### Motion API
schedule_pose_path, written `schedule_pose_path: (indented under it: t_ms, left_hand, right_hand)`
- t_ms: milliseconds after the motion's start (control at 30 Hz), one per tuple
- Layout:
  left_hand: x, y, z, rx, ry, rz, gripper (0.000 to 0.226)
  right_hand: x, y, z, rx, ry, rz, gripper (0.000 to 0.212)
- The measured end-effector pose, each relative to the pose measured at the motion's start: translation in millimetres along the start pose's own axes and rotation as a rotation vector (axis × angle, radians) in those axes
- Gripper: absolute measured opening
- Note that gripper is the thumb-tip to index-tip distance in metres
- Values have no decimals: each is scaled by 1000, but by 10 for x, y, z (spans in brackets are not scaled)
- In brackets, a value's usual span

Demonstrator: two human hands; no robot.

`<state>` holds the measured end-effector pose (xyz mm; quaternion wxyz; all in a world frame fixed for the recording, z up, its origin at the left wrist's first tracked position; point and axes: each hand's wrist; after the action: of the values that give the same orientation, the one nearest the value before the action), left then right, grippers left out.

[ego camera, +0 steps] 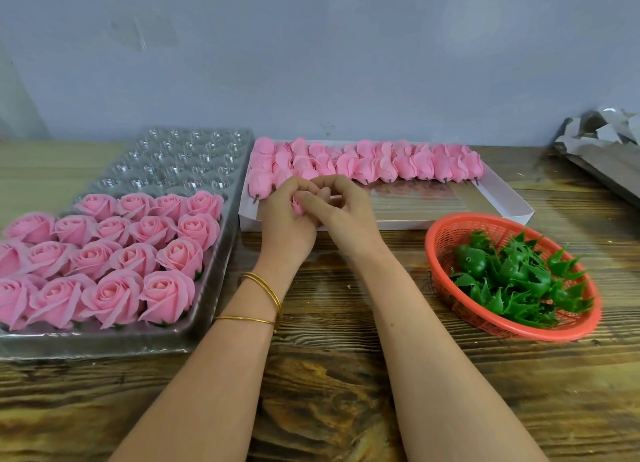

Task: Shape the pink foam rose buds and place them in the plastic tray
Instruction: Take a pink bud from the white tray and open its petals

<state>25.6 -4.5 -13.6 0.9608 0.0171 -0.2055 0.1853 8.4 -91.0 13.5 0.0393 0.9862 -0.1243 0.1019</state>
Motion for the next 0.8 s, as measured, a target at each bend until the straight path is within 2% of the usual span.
schedule_pose_path:
  t_ms: [400, 567, 700, 800]
  left_hand:
    - [1, -5, 14, 42, -2, -18, 25]
    - [-1, 15, 20, 67, -21, -8, 24]
    - [15, 25, 4, 109, -36, 24, 37]
    - [7, 25, 10, 142, -48, 24, 39]
  right_hand:
    - [22, 2, 27, -15, 21, -16, 11]
    - [25, 17, -18, -27, 46, 9, 15]
    - [61, 94, -86, -9, 33, 94, 10]
    - [88, 161, -143, -36, 104, 209, 11]
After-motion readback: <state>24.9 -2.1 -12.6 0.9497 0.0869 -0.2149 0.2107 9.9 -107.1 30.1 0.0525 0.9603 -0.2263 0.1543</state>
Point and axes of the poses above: each hand's wrist, its own x-axis towards the middle knuckle, its own y-axis out of the back of the hand, z = x × y, and after that the axes turned 10 degrees about z, right-handed
